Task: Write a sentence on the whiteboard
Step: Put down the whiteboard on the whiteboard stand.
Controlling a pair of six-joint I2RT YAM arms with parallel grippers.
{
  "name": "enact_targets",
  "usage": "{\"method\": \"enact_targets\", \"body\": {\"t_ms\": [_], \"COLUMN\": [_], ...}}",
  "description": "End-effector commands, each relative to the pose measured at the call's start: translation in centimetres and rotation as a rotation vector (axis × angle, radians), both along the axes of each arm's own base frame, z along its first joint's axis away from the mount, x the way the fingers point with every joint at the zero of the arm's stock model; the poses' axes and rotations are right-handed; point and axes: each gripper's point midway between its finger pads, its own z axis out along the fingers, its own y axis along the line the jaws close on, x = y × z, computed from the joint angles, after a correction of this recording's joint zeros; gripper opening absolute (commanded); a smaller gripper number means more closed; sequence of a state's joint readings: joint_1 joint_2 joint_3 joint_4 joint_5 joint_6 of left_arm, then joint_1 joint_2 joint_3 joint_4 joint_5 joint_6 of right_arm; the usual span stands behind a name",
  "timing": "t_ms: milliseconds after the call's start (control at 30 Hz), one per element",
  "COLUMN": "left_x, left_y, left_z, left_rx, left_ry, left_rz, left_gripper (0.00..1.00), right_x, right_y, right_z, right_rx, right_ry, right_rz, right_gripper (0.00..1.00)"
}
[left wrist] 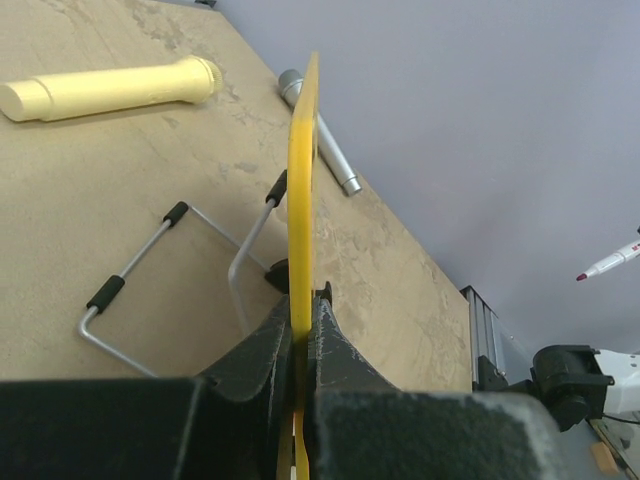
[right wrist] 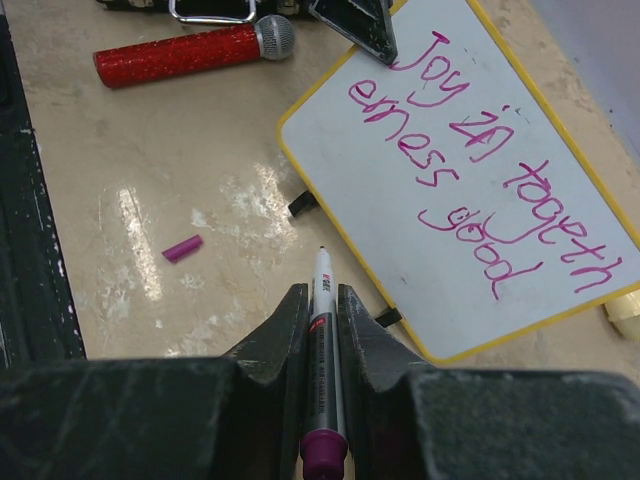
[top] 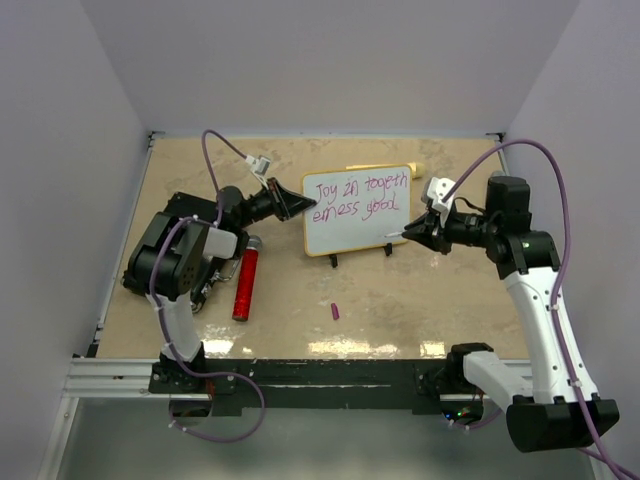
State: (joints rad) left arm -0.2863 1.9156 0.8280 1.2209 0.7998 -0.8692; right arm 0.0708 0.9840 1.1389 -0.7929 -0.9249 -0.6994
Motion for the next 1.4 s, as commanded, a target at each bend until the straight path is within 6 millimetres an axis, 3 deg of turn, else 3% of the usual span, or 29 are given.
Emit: {"method": "enact_targets", "body": {"t_ms": [0, 167, 300, 433, 700, 1000, 1100, 1367], "left_x": [0.3, 0.5, 0.5, 0.7, 0.0, -1.0, -0.7, 0.3], "left_y": [0.5, 1.3, 2.6, 2.6, 2.8, 3.3, 3.6, 4.4], "left_z": [4.6, 2.7, 2.4, 2.3, 0.1, -1.2, -0.7, 1.1], "left_rx": [-0.072, -0.045, -0.056, -0.034, 0.042, 0.069, 0.086, 0.119], "left_ry": [-0.281, -0.321, -0.365, -0.403, -0.434, -0.411, -0.410, -0.421], "left_rz": [-0.008, -0.016, -0.017, -0.050, -0.055, -0.021, 0.010, 0.079], "left_gripper": [0.00, 0.00, 0.00, 0.00, 0.00, 0.23, 0.48, 0.64], "right_x": [0.6, 0.7, 0.8, 0.9, 0.9, 0.6, 0.5, 0.4], "right_y": [-0.2, -0.1, -0.1, -0.1, -0.1, -0.1, 0.0, -0.1], "right_z": [0.0, -0.2, -0.3, -0.5, -0.4, -0.3, -0.2, -0.1], "right_rx": [0.001, 0.001, 0.001, 0.002, 0.001, 0.005, 0.007, 0.007], "right_ry": [-0.007, -0.002, 0.004, 0.011, 0.008, -0.001, -0.005, -0.008], "right_rz": [-0.015, -0.015, -0.015, -0.015, -0.016, -0.010, -0.008, -0.009], "right_gripper": [0.00, 0.00, 0.00, 0.00, 0.00, 0.00, 0.00, 0.00]}}
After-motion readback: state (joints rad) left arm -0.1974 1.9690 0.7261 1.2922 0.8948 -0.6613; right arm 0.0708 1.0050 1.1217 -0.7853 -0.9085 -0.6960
